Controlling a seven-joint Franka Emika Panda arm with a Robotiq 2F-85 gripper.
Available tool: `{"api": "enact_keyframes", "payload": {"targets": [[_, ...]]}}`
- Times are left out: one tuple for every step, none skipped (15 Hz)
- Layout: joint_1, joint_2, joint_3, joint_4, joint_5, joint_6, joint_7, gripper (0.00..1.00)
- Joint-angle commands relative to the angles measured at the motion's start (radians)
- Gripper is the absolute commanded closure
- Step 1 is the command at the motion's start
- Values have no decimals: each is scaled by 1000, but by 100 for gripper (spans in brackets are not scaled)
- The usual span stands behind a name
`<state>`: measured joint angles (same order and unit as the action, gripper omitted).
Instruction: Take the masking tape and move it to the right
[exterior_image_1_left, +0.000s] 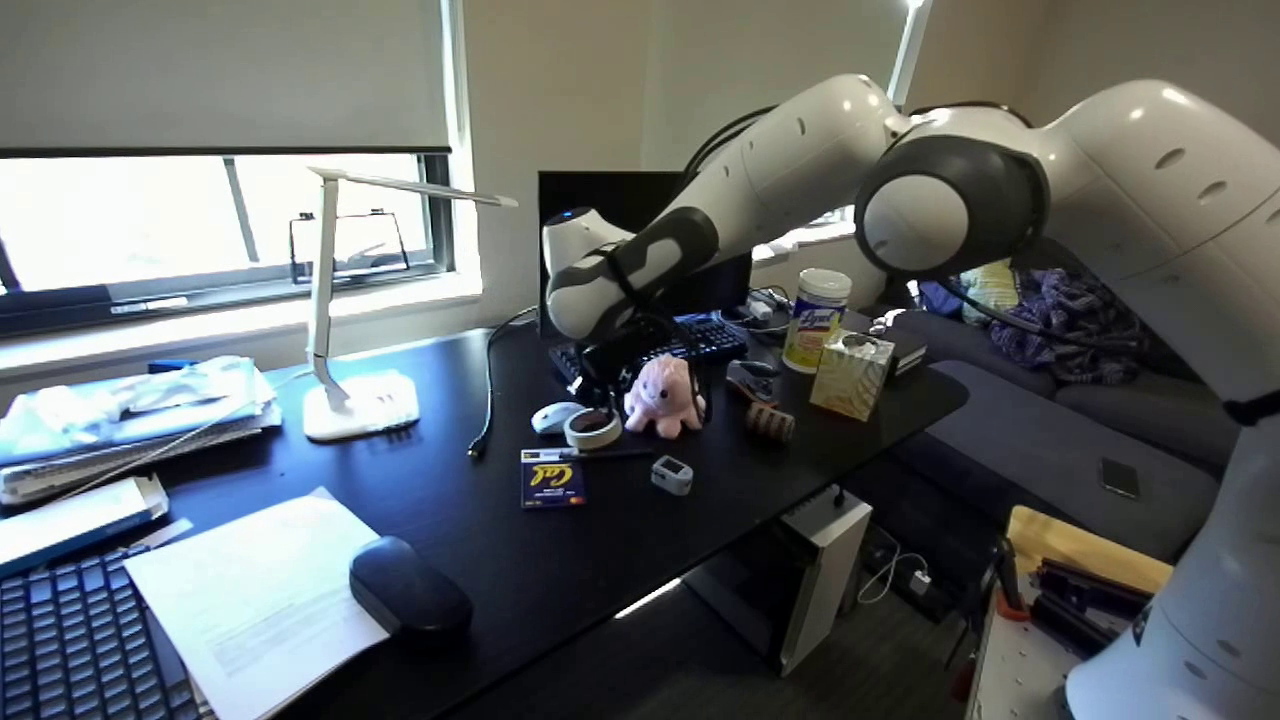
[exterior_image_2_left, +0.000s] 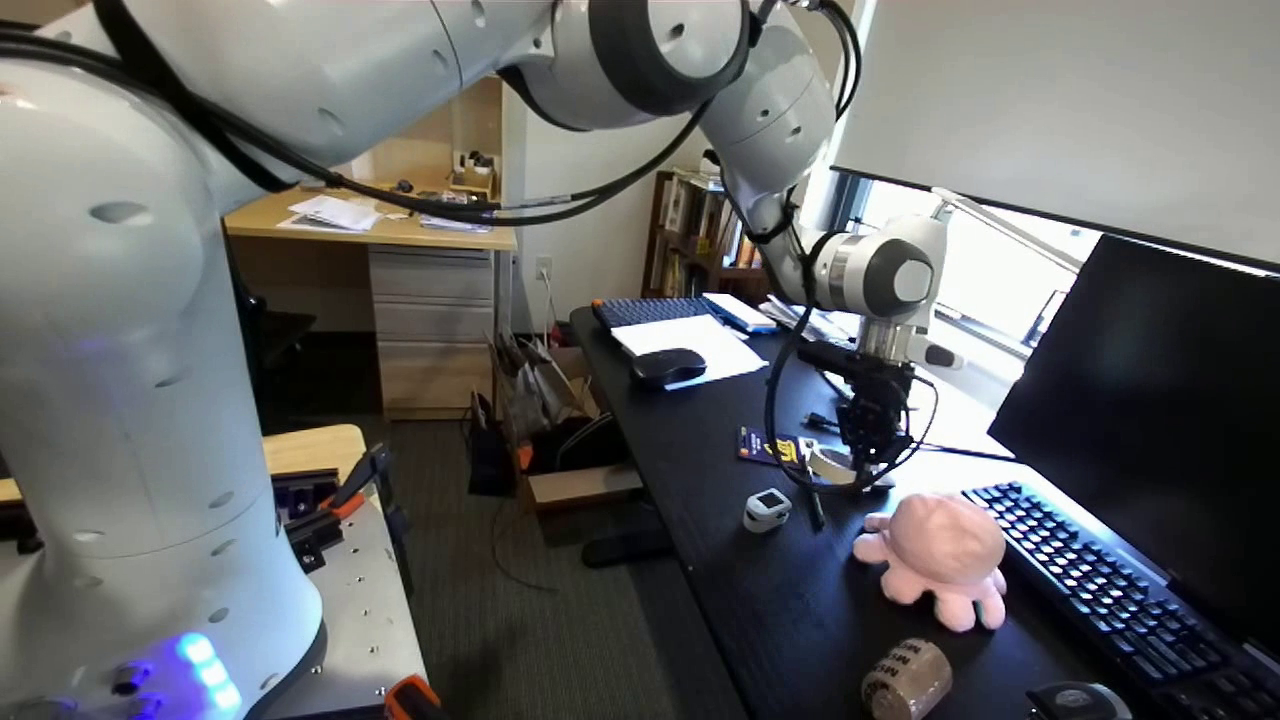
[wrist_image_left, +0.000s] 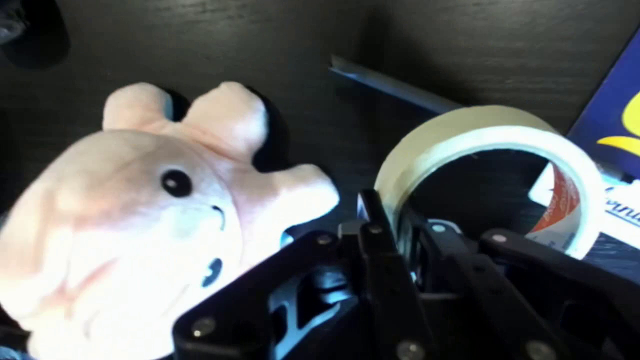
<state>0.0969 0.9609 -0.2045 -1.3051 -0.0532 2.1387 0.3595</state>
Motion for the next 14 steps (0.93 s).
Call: {"api": "enact_keyframes", "payload": {"targets": [[-40, -148, 14, -239, 38, 184, 76, 96], [-43, -167, 11, -273, 36, 235, 78, 96], [-31, -203, -2, -322, 23, 289, 94, 96], [-21, -235, -8, -359, 14, 329, 95, 96], [-8, -269, -13, -391, 4, 357, 94, 96], [4, -304, -13, -415, -10, 362, 76, 96], [30, -335, -29, -426, -41, 345, 84, 96], [53, -371, -44, -438, -75, 318, 94, 96], [75, -404, -67, -437, -113, 280, 116, 96], [94, -437, -88, -437, -149, 244, 147, 96], [91, -465, -92, -420, -172, 180, 150, 96], [82, -490, -84, -409, -184, 125, 147, 96], [56, -516, -68, -408, -179, 76, 121, 96], [48, -539, -70, -419, -197, 37, 131, 96]]}}
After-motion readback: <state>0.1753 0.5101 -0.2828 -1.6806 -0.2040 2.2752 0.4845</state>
